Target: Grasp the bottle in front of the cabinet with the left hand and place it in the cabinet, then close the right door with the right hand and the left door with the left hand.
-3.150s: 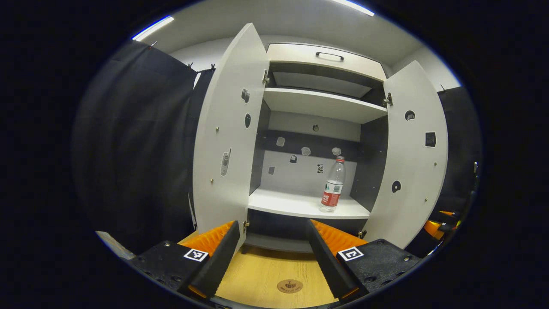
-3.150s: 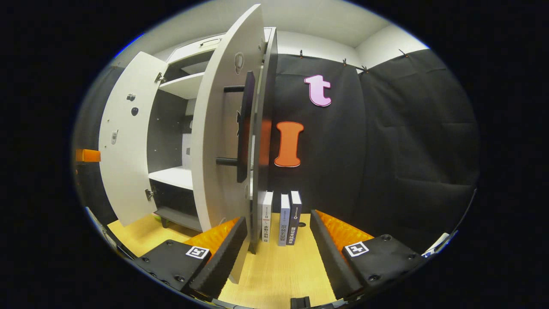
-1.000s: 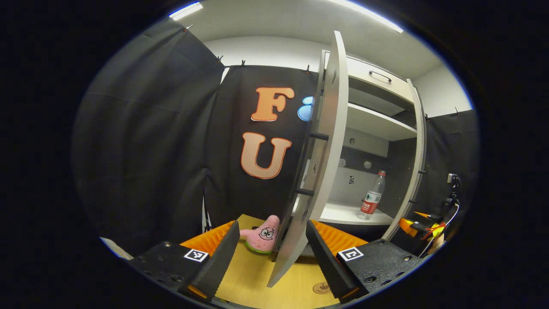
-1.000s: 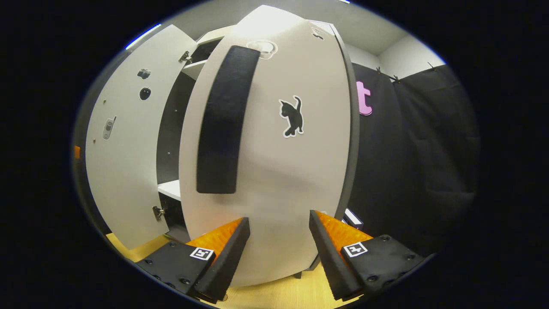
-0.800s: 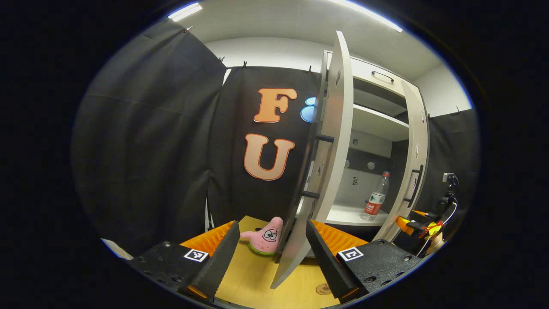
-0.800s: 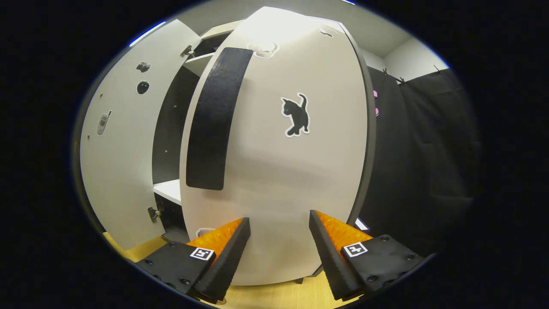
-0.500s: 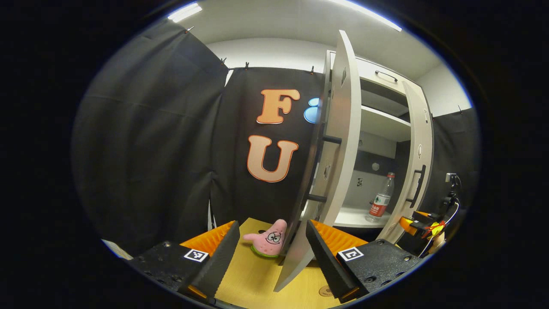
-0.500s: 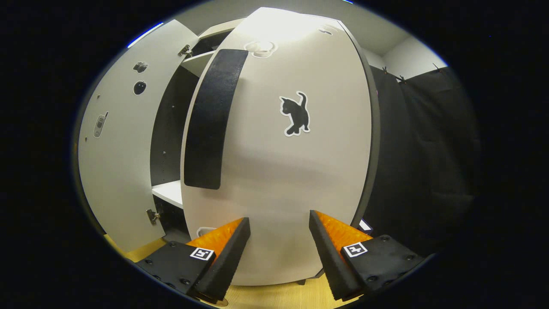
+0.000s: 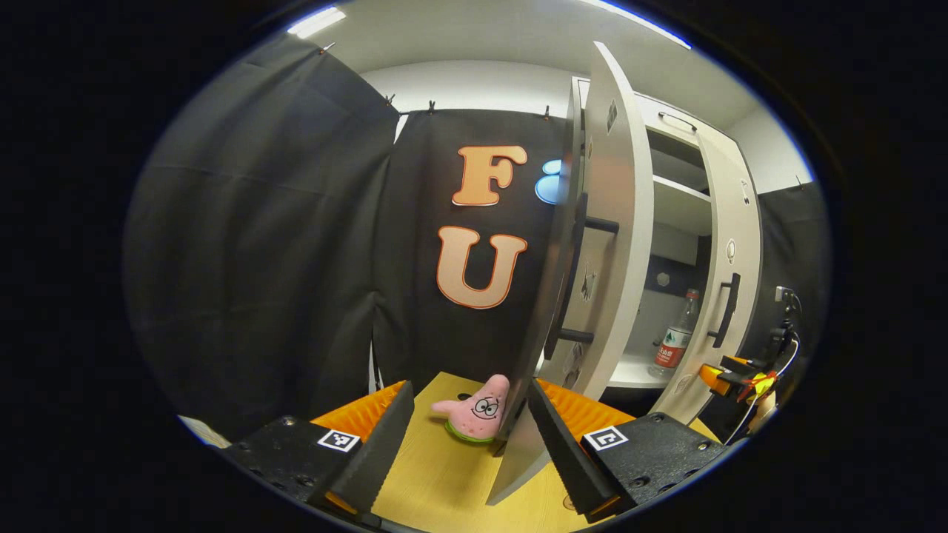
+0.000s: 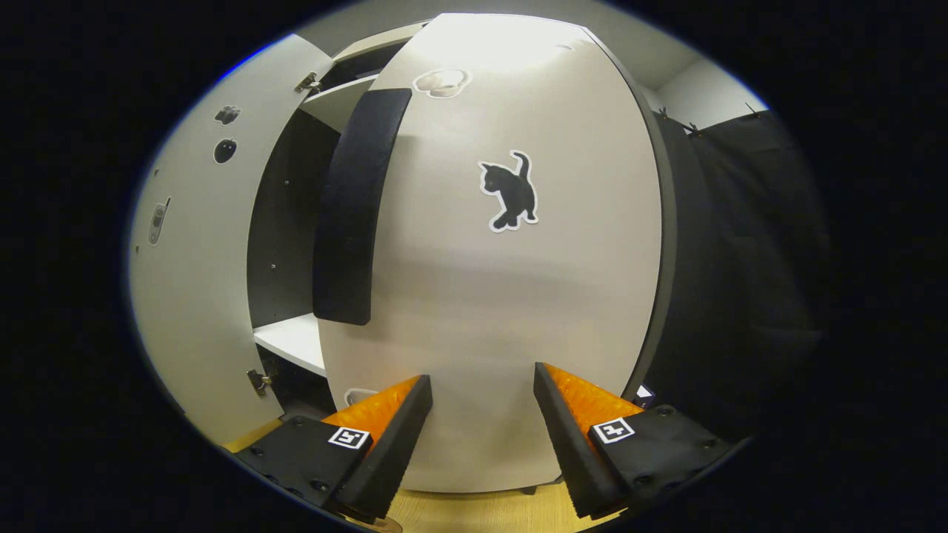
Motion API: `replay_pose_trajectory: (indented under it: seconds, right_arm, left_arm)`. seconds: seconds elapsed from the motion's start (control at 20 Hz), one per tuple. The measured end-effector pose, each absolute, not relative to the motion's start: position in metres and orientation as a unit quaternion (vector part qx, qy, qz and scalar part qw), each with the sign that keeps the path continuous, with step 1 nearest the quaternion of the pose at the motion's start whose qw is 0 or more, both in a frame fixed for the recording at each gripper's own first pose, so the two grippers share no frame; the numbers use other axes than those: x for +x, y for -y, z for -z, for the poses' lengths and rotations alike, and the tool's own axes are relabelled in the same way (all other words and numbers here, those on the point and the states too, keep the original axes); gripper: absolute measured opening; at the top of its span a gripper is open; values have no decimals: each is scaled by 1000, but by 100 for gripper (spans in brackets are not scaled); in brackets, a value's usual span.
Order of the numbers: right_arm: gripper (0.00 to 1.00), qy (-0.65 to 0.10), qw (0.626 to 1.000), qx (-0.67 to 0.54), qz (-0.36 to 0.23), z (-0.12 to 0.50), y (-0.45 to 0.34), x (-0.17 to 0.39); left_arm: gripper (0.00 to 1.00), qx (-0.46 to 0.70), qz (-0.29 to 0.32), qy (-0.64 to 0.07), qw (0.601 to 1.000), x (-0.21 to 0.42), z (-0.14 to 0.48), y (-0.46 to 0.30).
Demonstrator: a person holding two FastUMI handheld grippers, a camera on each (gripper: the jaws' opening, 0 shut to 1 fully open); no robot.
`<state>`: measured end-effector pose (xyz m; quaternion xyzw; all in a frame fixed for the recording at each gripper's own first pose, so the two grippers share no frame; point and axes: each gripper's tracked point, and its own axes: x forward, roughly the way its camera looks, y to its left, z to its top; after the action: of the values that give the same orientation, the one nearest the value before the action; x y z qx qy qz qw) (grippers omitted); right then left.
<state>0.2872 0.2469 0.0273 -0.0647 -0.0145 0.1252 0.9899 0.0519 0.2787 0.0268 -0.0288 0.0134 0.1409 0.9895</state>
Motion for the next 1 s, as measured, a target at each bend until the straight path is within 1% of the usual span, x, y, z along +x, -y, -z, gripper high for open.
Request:
replay_pose_trajectory:
  seconds: [0.35,0.7,1.0]
  right_arm:
    - [94,12,991,-58,-120,-30,-244,281]
    - [94,20,992,-54,-110,-48,-213,244]
    - [94,35,993,-44,-104,-69,-189,213]
  left_arm:
    - [95,-37,-131,-24,990,67,-18,-278]
    - [95,-57,-115,-33,991,79,-6,-268]
    - [94,-44,-117,-38,991,79,-2,-258]
